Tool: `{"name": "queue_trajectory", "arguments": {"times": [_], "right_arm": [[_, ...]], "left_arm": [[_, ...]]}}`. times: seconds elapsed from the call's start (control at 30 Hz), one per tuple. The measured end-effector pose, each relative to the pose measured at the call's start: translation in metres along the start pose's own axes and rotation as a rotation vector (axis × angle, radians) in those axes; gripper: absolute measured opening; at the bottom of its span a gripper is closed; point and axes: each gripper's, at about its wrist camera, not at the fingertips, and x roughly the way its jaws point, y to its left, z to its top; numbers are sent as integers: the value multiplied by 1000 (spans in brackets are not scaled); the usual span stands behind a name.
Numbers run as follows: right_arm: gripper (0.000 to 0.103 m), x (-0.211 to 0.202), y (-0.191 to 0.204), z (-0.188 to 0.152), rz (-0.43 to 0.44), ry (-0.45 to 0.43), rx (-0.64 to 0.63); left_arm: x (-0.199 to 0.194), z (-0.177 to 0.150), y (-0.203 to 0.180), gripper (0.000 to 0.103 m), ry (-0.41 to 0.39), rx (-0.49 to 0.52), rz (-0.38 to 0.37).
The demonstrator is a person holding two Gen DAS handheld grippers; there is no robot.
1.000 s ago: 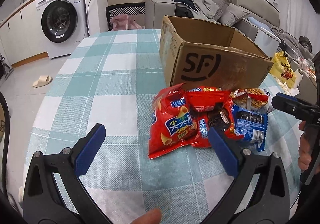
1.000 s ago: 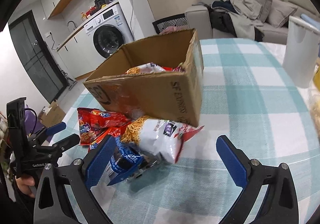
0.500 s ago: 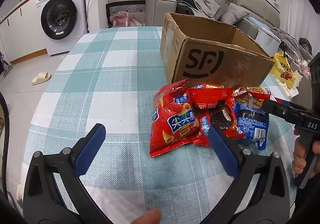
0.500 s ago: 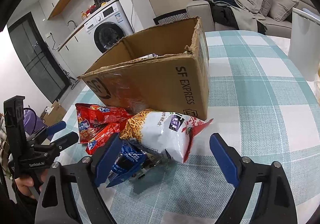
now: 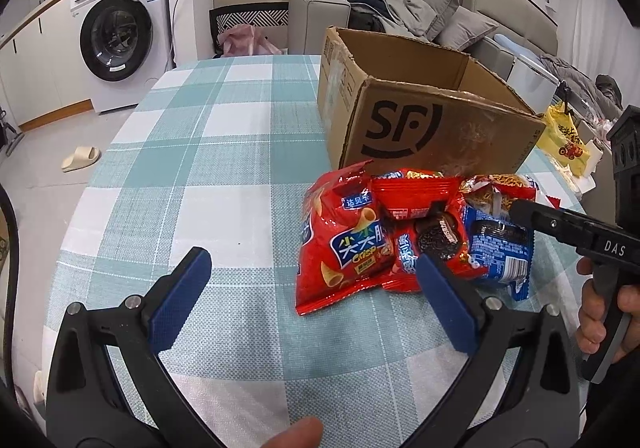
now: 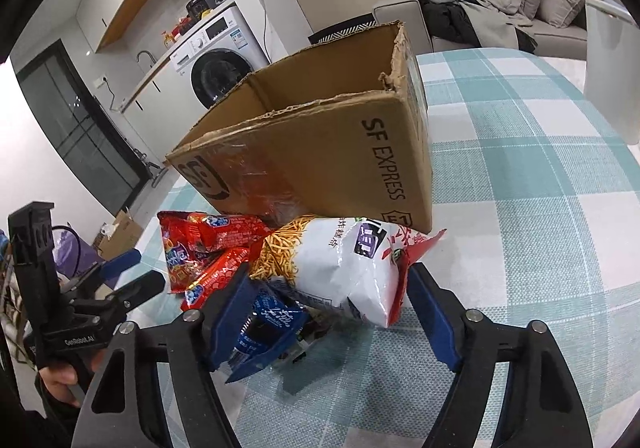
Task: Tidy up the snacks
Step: 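Move the right tool to the white noodle bag while the left tool approaches a red chip bag, then grasp the white noodle bag with the right tool while the left tool grasps the red chip bag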
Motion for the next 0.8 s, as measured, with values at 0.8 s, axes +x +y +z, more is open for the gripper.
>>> {"name": "queue_trajectory", "arguments": {"times": [0.8], "right_arm": [[51, -22, 7, 1, 47, -78, -22]], "left_arm": [[-7, 1, 2, 102, -15, -4, -4]]}}
